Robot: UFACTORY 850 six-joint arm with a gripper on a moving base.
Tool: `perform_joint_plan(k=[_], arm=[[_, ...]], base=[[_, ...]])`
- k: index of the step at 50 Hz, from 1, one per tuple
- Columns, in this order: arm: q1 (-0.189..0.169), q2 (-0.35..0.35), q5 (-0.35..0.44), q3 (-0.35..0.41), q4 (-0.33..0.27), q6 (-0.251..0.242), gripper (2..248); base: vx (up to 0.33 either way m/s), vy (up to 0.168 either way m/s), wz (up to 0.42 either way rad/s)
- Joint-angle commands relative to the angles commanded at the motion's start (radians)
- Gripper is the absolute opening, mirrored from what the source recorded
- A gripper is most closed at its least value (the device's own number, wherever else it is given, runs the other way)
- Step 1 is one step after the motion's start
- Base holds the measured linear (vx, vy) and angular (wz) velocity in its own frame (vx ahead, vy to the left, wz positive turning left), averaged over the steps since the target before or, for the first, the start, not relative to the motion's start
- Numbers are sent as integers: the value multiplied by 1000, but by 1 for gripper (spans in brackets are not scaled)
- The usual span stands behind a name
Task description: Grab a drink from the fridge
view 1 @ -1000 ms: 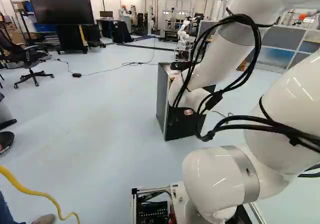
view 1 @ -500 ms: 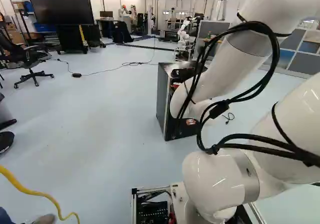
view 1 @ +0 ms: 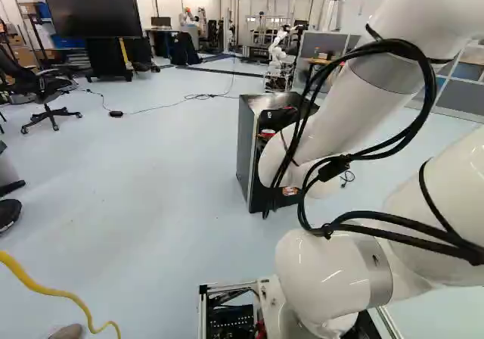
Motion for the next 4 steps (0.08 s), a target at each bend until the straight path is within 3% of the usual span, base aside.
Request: perform_joint_plan(k=[4], arm=[[0, 0, 0, 0, 0, 0, 97]], base=[[0, 0, 0]])
